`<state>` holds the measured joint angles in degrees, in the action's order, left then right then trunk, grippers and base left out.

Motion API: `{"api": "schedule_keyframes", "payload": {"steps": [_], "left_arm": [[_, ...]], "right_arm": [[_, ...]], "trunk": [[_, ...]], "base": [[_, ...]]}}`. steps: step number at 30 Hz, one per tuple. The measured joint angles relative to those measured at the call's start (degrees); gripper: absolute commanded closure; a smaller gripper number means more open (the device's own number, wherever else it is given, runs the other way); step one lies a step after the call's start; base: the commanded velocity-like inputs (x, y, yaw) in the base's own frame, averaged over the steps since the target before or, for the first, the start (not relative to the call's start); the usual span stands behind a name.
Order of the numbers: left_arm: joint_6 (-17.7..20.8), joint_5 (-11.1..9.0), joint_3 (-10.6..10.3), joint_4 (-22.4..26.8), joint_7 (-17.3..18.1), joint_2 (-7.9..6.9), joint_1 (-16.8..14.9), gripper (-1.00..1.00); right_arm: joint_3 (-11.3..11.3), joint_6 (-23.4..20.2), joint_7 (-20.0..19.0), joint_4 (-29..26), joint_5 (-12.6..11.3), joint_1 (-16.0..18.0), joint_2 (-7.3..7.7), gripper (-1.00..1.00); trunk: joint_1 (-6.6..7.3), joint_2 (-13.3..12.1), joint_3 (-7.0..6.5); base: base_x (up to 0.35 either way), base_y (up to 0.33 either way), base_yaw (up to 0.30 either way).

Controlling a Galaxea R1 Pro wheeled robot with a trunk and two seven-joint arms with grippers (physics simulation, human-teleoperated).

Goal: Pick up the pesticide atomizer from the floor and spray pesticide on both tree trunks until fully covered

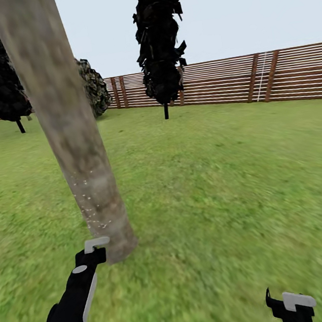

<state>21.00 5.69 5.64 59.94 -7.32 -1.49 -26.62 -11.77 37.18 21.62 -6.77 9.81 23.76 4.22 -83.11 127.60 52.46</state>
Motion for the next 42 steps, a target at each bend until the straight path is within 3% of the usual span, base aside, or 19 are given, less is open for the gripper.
{"api": "schedule_keyframes", "payload": {"steps": [11,24,42], "left_arm": [[0.0,0.0,0.0,0.0,-0.1,0.0,0.0,1.0],[0.0,0.0,0.1,0.0,-0.1,-0.04,0.0,1.0],[0.0,0.3,0.2,0.0,-0.2,-0.07,0.0,1.0]], "right_arm": [[0.0,0.0,0.0,0.0,0.0,0.0,-0.73,-1.0],[0.0,0.0,0.0,0.0,0.0,0.0,-0.74,-1.0],[0.0,0.0,0.0,0.0,0.0,0.0,-0.75,-1.0]], "trunk": [[0.0,0.0,0.0],[0.0,0.0,0.0],[0.0,0.0,0.0]], "base": [[0.123,-0.275,0.24],[0.188,-0.206,0.049],[0.006,-0.265,0.235]]}}
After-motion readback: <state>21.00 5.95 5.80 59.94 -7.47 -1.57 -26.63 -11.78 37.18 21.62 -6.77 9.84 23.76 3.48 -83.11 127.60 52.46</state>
